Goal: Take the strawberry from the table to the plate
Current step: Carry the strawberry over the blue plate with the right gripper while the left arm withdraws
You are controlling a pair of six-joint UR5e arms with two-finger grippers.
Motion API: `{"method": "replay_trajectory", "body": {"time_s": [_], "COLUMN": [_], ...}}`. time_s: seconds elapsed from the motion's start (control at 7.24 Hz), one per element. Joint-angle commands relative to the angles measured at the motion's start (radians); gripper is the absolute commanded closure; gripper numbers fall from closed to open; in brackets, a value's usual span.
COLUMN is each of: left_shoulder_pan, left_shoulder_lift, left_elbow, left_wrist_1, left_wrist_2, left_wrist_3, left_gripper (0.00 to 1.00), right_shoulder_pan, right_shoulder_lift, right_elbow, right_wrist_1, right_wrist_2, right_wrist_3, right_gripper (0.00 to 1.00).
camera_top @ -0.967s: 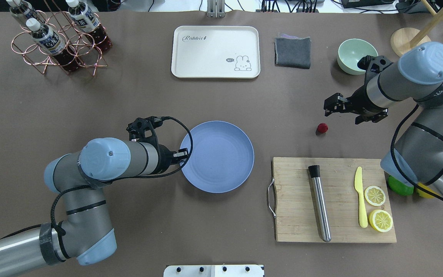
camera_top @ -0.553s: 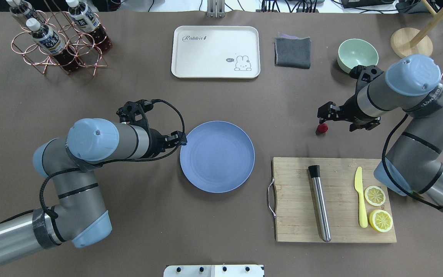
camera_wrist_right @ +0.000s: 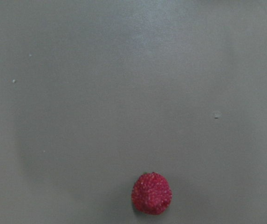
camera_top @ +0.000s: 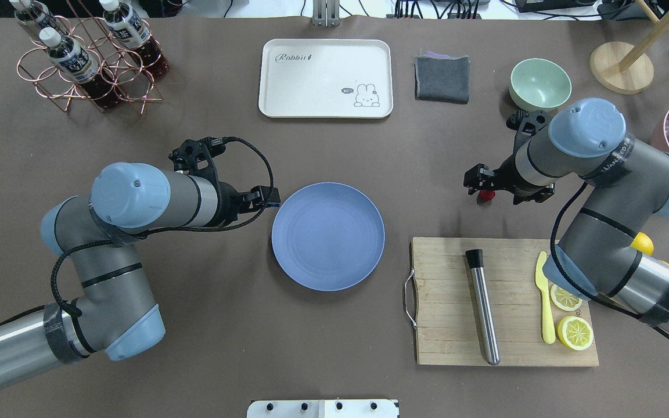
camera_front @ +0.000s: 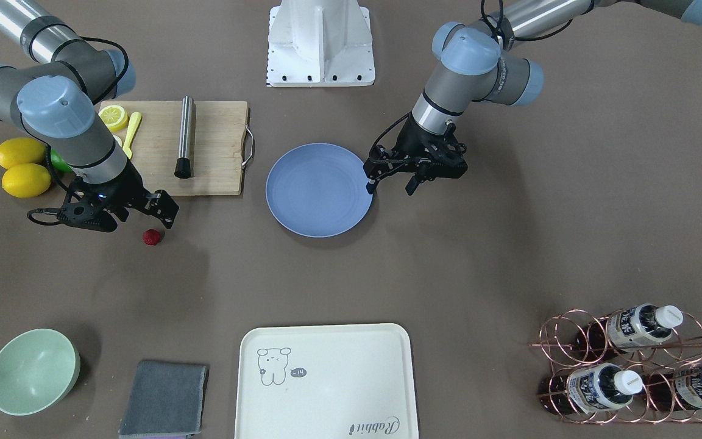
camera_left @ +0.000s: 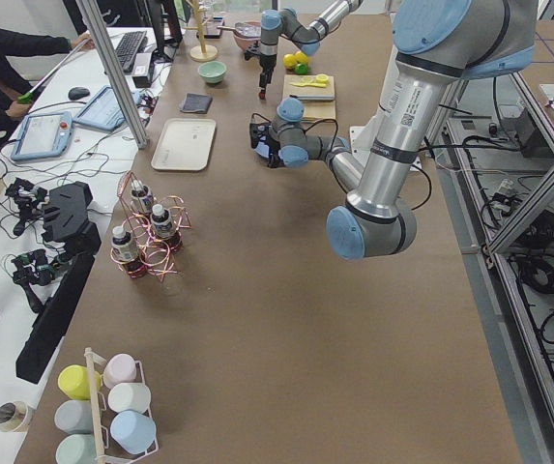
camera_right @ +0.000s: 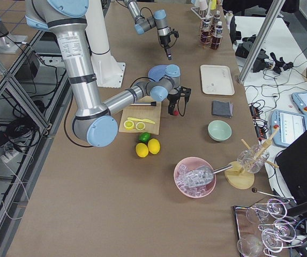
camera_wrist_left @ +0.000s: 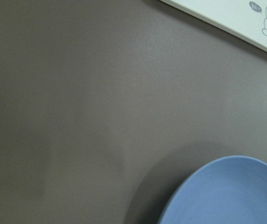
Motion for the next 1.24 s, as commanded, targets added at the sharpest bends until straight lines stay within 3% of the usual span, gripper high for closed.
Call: {"method": "replay_trajectory", "body": {"time_s": [0.0,0.28,0.55,0.69,1.11], "left_shoulder_pan": [-0.006,-0.008,-0.009,-0.018,-0.048], "left_shoulder_lift": [-0.001,-0.001,-0.001,-0.001,-0.001], "left_elbow": [0.001,0.001,0.001,0.001,-0.005], "left_wrist_1": [0.0,0.001,0.0,0.001,0.003], "left_wrist_2": [-0.001,-0.001,-0.003,-0.004,-0.004], "left_wrist_3": [0.003,0.009,0.01,0.01,0.033], "left_gripper": [0.02,0.02,0.02,0.02,0.02], "right_shoulder_pan": [-0.004,-0.004,-0.004,-0.004,0.053], "right_shoulder_lift": [0.035,0.039,0.039,0.039,0.076], "right_elbow": [-0.054,-0.07,-0.085,-0.085,-0.064], "right_wrist_1": [0.002,0.0,0.002,0.0,-0.014], "right_wrist_2": [-0.01,-0.016,-0.019,-0.018,0.037], "right_wrist_3": [-0.004,-0.007,-0.006,-0.01,-0.023], "right_gripper": [0.0,0.05,0.51,1.0,1.0]}}
